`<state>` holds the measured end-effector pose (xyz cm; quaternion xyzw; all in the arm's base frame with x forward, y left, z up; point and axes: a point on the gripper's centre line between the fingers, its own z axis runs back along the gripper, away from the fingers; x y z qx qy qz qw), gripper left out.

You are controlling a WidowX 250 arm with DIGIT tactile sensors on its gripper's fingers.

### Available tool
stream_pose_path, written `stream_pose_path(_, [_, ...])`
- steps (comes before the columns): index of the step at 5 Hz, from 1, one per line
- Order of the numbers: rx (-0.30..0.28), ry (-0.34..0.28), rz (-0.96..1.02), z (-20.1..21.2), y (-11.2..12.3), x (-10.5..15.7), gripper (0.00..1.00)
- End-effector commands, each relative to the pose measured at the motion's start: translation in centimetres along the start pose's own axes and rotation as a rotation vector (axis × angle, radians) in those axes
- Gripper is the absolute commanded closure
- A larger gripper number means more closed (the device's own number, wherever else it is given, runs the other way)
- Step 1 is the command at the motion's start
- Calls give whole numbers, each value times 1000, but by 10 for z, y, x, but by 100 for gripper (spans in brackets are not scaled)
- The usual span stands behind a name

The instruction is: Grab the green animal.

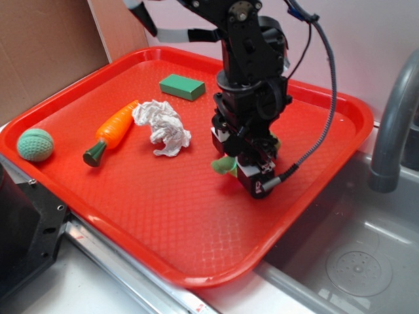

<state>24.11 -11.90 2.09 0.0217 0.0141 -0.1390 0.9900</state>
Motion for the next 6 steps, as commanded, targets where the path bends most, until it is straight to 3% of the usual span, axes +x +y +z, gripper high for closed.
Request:
stream_pose_path(1, [2, 34, 121, 83, 22, -11, 100])
stream_pose_path(2, [-66, 17, 125, 113, 33, -32, 100])
stream_pose_path(3, [-89, -21, 162, 138, 49, -64, 100])
stream_pose_path(5, [-10, -105, 226, 148, 49, -90, 100])
stream_pose_path(6, [-6, -141, 185, 145, 50, -90, 100])
